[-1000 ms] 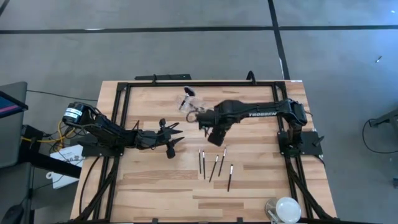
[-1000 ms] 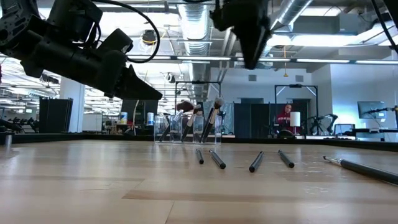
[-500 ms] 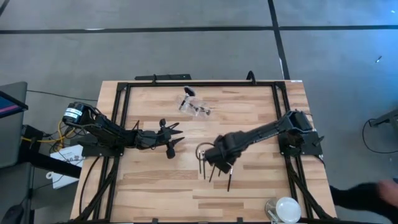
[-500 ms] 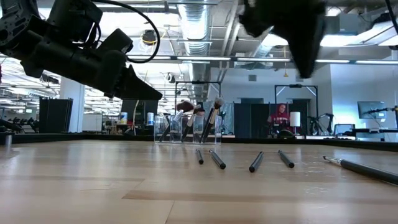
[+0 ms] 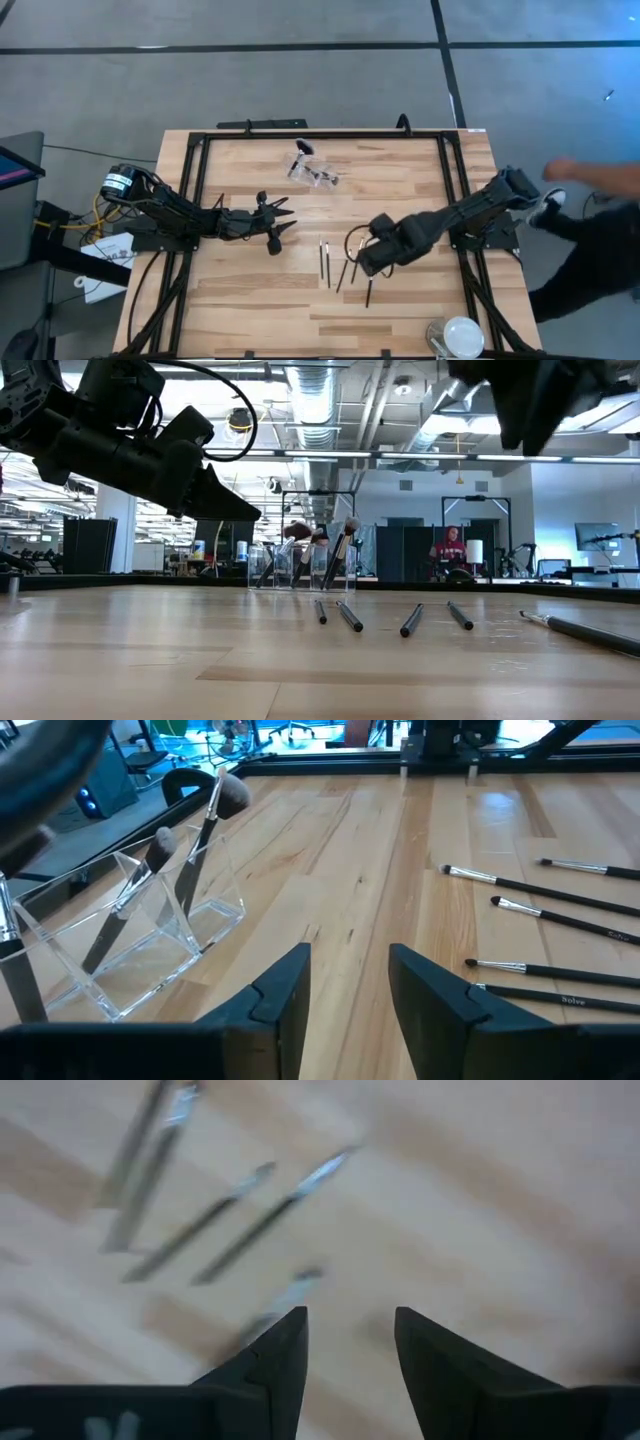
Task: Sort items
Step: Put the right foundation brush into the transparent organizer
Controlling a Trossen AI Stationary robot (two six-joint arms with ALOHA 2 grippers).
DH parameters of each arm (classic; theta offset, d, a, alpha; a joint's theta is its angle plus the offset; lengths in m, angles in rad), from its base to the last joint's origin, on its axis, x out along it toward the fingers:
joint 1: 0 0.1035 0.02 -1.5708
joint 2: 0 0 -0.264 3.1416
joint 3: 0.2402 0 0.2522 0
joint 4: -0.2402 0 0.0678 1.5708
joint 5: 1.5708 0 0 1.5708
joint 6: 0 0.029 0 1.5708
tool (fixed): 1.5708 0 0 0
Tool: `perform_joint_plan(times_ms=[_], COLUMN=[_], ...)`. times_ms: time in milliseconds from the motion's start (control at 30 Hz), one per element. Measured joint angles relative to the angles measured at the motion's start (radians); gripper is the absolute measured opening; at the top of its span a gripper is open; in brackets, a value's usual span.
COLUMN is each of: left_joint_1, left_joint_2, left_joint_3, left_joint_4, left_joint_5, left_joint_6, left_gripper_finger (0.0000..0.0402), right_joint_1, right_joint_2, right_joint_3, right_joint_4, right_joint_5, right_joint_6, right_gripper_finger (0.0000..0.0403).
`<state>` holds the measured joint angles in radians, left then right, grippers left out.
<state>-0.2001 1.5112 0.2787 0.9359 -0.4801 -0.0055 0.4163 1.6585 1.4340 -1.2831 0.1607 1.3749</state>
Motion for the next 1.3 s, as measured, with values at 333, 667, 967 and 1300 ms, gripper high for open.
perform_joint_plan(times_ms=[333, 667, 967, 1300], left_joint_1=[0.0, 0.032, 0.039, 0.046], left_joint_2=[0.0, 0.0, 0.0, 0.0], left_joint_3=[0.0, 0.0, 0.0, 0.0], left_joint_4=[0.0, 0.008, 0.008, 0.008], left_joint_5=[-0.001, -0.002, 0.017, 0.017], left_joint_6=[0.0, 0.0, 0.0, 0.001], left_gripper_finger=[0.0134, 0.0134, 0.0134, 0.0134], right_joint_1=[0.016, -0.016, -0.04, -0.075], right_joint_2=[0.076, 0.193, 0.271, 0.287], right_joint_3=[-0.243, -0.243, -0.241, -0.24], right_joint_4=[0.371, 0.467, 0.491, 0.522], right_joint_5=[-0.198, -0.231, -0.281, -0.283], right_joint_6=[0.204, 0.177, 0.139, -0.045], right_gripper_finger=[0.0141, 0.0141, 0.0129, 0.0013])
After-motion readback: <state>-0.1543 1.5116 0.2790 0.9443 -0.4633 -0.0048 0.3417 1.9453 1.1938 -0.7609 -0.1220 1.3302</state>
